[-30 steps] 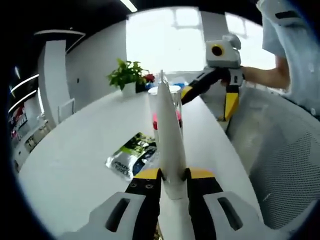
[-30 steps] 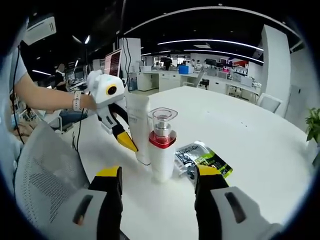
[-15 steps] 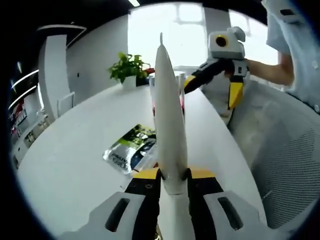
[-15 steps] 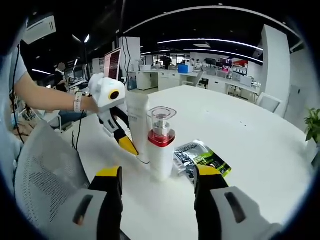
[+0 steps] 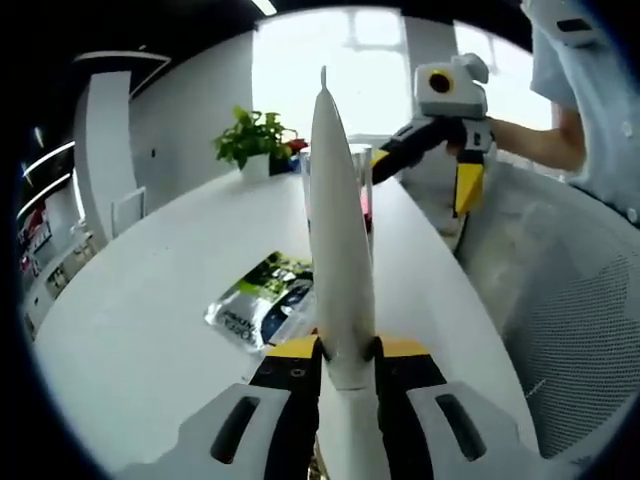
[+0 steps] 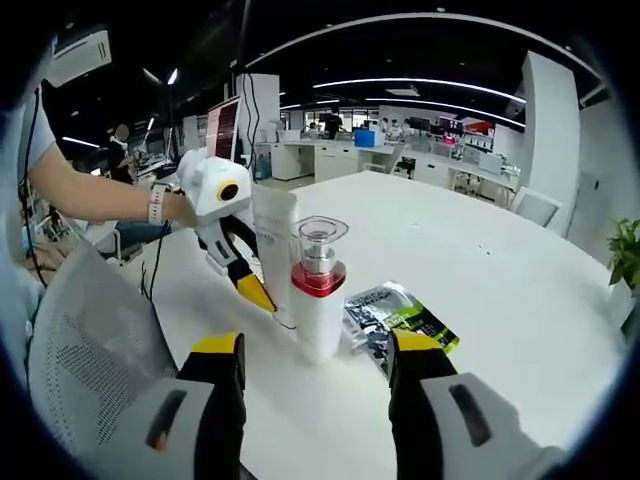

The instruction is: Arrange the skincare products in the storage area until every visible bottle or jar stands upright without overlapping.

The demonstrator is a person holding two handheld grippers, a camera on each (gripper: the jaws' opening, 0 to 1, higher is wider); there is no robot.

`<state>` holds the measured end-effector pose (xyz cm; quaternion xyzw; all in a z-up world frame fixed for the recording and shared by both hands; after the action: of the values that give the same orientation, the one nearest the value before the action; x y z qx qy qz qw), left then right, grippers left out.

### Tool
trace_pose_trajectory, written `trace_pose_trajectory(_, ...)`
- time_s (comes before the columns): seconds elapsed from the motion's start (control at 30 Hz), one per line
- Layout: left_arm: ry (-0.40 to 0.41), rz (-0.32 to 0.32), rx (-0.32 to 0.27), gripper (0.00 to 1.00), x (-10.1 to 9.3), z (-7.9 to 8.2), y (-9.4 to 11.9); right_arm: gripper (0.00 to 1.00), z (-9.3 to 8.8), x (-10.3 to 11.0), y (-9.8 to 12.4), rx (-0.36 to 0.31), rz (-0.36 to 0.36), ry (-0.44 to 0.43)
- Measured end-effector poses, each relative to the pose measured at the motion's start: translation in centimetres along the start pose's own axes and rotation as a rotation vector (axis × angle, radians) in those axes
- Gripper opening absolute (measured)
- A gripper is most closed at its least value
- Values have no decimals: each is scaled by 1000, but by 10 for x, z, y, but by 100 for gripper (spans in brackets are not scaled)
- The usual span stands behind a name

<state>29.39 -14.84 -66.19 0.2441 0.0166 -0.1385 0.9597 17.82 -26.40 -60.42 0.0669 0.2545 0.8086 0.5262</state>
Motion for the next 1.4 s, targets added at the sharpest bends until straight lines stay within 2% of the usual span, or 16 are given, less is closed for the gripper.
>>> trace_pose_trajectory(0.43,0,-2,-19,17,1,1,0,61,1,-1,2,3,-4,-1)
trace_pose_trajectory(0.57,-9,4,-52,17,0,7,3,62,3,-1,3,1,-1,1)
trace_pose_trajectory(0.67,-14,10,-43,18,-1,9,5,64,4,0,2,1,3,5)
trace_pose_trajectory(0.8,-13,39,-32,27,-1,8,8,68,9,1,2,-20,-7,1)
trace_pose_trajectory(0.93,21,72,-41,27,0,11,13,73,9,2,2,-17,-9,-6)
trace_pose_trajectory(1.13,54,116,-28,34,-4,11,19,80,11,2,4,-13,-9,-9)
trace_pose_trajectory(1.23,70,127,-39,46,-6,12,22,82,12,2,5,-13,-11,-13)
trace_pose_trajectory(1.33,81,145,-57,47,-10,16,27,83,12,4,5,-9,-1,-22)
trace_pose_trajectory(1.4,89,159,-61,50,-12,18,30,83,13,5,6,-11,-1,-23)
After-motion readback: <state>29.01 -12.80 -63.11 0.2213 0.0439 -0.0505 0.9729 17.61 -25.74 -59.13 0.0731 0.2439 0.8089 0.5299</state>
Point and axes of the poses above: the point that each gripper's makers call its tool centre point, and the gripper's own axes: y roughly backward along the fingers, x roughly to its left, z roughly out of its top, the point moved 5 cm from there along y, roughly backward along the fingers, and after that the axes turned 8 degrees about y, right-handed, at the moved point
